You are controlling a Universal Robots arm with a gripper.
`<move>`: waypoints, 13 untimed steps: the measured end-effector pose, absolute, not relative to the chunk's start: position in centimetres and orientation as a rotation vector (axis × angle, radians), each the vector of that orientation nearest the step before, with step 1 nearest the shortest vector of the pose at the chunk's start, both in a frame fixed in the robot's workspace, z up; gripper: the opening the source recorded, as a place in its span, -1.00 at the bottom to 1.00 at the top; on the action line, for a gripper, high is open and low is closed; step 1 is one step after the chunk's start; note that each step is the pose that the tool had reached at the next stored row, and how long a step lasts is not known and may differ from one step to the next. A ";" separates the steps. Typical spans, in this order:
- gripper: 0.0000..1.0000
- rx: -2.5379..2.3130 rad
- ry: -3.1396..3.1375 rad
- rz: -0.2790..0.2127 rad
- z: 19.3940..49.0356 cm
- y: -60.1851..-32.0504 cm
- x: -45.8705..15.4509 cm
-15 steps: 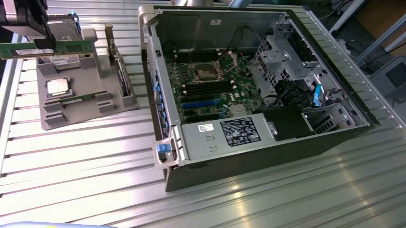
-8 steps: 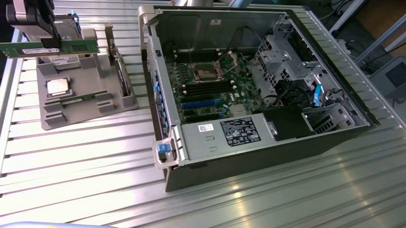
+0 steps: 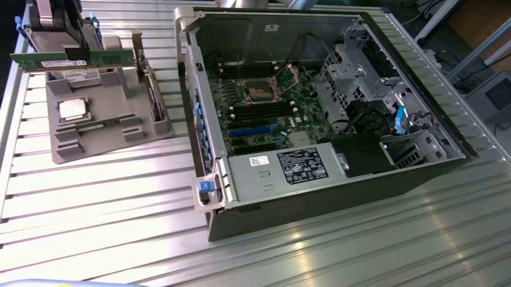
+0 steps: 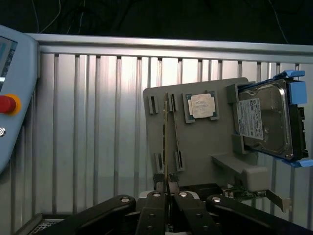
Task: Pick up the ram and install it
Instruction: 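Pick up the ram and move it above insertion slot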
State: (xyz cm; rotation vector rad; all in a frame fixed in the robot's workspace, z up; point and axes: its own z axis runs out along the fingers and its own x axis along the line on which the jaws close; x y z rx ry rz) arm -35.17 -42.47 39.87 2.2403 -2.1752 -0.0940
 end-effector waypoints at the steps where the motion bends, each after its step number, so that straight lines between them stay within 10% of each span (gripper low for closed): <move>1: -0.74 2.240 -2.175 -0.094 39.9 -42.5 -35.2; 13: -0.74 2.240 -2.176 -0.094 39.9 -42.5 -32.9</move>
